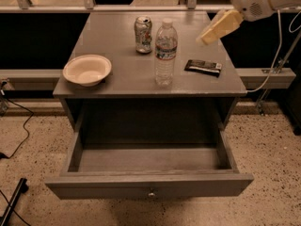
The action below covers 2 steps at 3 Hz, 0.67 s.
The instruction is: Place water bottle into top drawer
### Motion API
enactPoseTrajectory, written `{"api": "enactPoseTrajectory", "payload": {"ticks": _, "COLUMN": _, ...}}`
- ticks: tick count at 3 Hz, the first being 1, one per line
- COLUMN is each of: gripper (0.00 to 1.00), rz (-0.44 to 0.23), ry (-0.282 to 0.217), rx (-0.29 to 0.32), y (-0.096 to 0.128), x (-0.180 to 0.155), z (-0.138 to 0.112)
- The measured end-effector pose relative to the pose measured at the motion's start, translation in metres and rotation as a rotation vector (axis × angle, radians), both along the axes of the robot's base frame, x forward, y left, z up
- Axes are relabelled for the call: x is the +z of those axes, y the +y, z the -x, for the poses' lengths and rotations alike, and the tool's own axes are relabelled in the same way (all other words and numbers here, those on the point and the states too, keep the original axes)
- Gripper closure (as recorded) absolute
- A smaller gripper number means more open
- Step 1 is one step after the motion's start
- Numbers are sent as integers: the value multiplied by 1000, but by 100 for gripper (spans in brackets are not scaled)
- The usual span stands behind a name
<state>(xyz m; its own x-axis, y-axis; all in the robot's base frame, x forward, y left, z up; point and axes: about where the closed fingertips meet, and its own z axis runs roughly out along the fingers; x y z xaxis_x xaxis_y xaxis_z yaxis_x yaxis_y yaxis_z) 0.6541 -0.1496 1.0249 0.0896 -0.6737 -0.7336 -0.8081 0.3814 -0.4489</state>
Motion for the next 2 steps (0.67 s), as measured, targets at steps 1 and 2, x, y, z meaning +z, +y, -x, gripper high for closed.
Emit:
{"api": "enactPoseTrajectory", "payload": {"ticks": 1, "gripper": 0, "rz": -150, "ry": 64, "rx": 106, "y": 48, "x": -28, "z": -23}}
{"api": "enactPoseTrajectory", "payload": {"ticks": 2, "gripper": 0, "rz": -236, "ry": 126, "rx": 178, "y": 82, "x": -52, "z": -33}}
